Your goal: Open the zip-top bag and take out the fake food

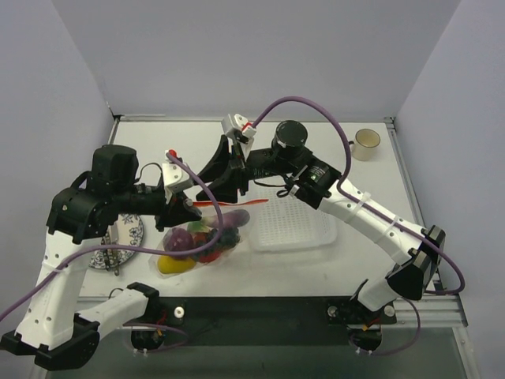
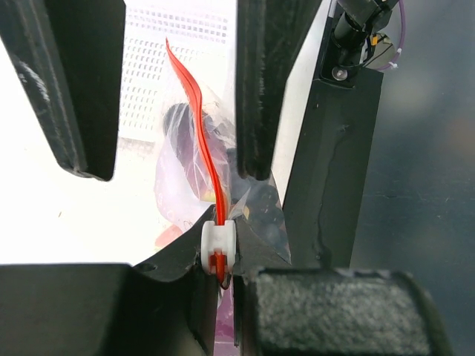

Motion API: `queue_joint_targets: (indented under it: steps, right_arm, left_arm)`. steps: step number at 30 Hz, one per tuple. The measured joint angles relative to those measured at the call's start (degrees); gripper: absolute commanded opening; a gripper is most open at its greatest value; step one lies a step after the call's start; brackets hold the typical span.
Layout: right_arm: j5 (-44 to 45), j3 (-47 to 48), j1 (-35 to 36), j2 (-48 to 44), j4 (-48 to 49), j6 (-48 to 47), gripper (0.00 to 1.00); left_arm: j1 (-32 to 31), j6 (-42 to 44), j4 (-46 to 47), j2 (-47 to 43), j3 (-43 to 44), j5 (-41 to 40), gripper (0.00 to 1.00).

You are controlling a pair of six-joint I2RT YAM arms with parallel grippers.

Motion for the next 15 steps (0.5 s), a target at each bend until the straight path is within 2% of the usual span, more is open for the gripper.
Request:
queue_joint_targets:
  steps: [15]
  right_arm:
    - [-0.1, -0.9, 1.3, 0.2, 1.4, 1.6, 0.43]
  left_arm:
    - [0.0, -0.1, 0.7, 0.0, 0.0, 0.0, 0.00]
